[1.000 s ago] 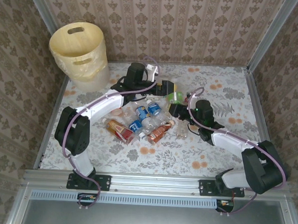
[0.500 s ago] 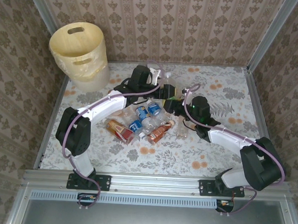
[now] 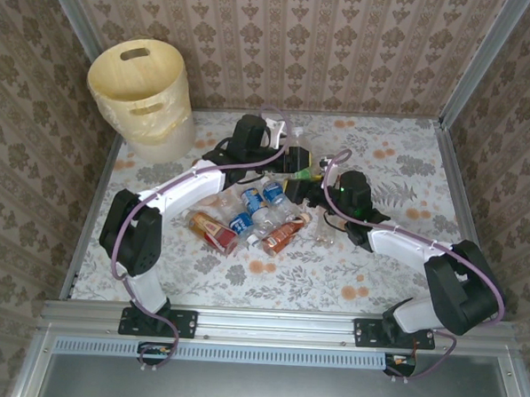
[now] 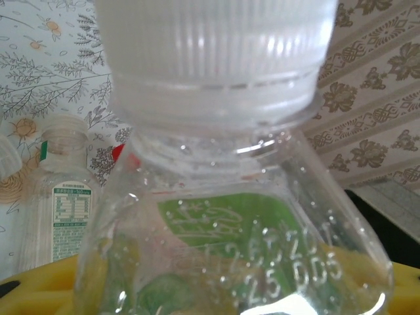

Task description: Put the plastic bottles in the bin

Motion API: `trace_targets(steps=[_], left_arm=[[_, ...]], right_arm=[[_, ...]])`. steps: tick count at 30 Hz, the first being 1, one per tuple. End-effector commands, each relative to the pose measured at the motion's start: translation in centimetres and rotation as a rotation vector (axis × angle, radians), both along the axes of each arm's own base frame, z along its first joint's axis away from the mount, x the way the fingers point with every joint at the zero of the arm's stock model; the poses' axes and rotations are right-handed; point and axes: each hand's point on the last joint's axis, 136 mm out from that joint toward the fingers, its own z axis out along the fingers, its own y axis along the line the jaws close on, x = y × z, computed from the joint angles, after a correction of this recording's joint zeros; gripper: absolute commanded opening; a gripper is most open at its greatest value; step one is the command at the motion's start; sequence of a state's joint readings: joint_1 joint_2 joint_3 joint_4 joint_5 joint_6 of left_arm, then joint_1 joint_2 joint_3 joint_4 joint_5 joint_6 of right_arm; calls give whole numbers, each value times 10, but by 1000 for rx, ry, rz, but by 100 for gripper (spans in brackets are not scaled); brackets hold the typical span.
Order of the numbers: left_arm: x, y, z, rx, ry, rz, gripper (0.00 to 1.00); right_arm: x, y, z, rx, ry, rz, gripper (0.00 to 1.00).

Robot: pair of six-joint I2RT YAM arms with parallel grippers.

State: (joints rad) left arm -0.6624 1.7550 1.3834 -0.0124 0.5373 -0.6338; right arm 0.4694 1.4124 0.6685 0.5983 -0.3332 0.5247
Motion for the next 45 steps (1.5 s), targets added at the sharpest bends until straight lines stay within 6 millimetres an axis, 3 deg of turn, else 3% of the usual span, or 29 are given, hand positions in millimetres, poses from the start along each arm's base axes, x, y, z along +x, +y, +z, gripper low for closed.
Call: trace_targets(steps=[1,7,10,19,27,33,35,45], left_arm=[[12,8,8,-26,-21,40,62],[33,35,1,60,-34,157,61],[43,48,3,69,-41,200,61],[66,91,29,206,-188,337,61],[89,146,72,396,-403,513,61],[110,183,112,477,-536,619,61],[123,209,129,503,-572,687,61],[153,287,195,572,-698,869,62]], right_arm=[[-12,4,23,-6,-71,57,91],[-22,-10,31,-63,-125,23,100],[-23,-20,35,-95,-147,-21,100],[-5,-77,14,-153,-74,-349,100],[2,-111,-6,-94,25,-517,100],[3,-117,-7,-81,45,-541,100],[3,-119,-8,-79,51,-546,100],[0,-128,-7,-76,54,-564,100]])
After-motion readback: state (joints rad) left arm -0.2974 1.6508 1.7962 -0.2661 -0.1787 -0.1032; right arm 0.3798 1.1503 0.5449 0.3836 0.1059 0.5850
